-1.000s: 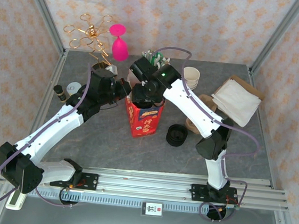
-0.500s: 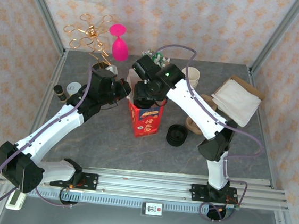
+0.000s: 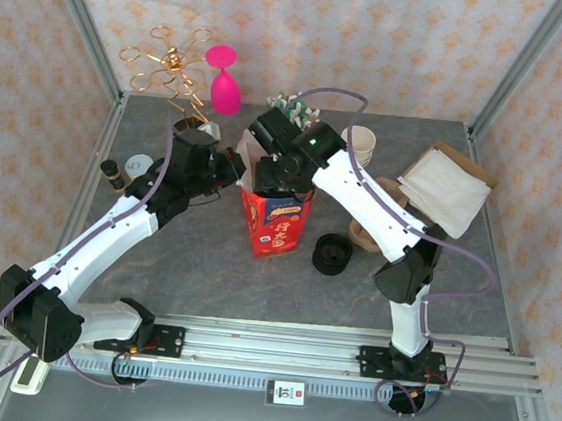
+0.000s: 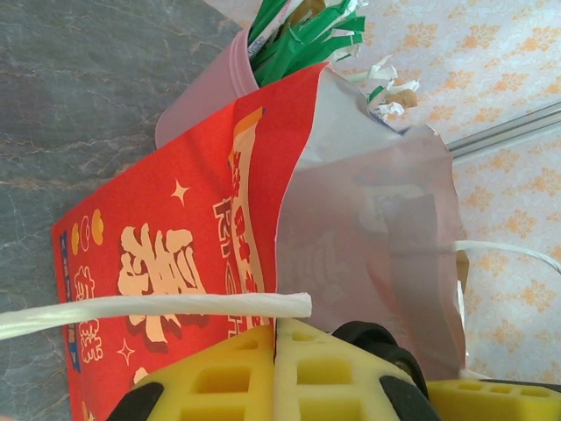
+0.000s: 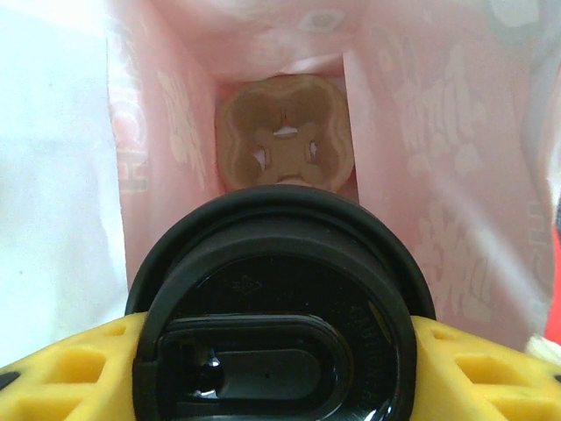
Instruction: Pack the takeout coffee
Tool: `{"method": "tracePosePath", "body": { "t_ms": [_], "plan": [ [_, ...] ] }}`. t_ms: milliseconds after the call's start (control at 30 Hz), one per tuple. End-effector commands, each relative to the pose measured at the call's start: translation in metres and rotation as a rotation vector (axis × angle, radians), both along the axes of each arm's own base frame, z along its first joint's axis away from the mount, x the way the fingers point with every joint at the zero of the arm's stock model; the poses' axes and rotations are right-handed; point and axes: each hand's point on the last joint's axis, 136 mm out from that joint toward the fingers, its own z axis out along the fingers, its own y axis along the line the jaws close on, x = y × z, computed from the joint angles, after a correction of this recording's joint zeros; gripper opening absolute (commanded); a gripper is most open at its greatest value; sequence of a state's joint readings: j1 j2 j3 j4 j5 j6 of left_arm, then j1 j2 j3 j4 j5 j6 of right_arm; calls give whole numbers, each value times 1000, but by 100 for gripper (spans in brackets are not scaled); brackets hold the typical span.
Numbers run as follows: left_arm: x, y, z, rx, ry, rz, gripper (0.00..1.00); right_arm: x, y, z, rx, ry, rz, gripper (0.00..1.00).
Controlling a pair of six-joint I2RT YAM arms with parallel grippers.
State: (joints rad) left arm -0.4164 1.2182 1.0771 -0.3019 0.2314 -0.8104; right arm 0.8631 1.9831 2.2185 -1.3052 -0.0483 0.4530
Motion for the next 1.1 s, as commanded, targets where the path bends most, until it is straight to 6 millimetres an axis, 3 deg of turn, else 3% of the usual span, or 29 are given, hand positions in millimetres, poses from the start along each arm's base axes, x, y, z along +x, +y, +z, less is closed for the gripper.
{"method": "tracePosePath", "body": {
  "t_ms": [0,333,367,433,600,867,1067],
  "plan": [
    [-3,3,-16,44,52,-6,0,0,-5,-5,-36,-3,10,48],
    [0,-2,-15,36,49,-21,0,-4,1,-23,-64,39,53,47],
    [1,-2,-14,32,46,-24,3,-4,2,-24,-63,41,54,47],
    [2,-4,-12,34,45,-34,19,-2,2,-23,-63,37,53,47],
    [4,9,10,71,7,-1,36,0,5,-21,-56,29,52,47],
    [12,48,46,151,-45,73,49,2,6,-21,-57,23,56,47],
    [34,55,50,219,-44,75,59,3,9,-15,-43,8,63,46]
  ]
}}
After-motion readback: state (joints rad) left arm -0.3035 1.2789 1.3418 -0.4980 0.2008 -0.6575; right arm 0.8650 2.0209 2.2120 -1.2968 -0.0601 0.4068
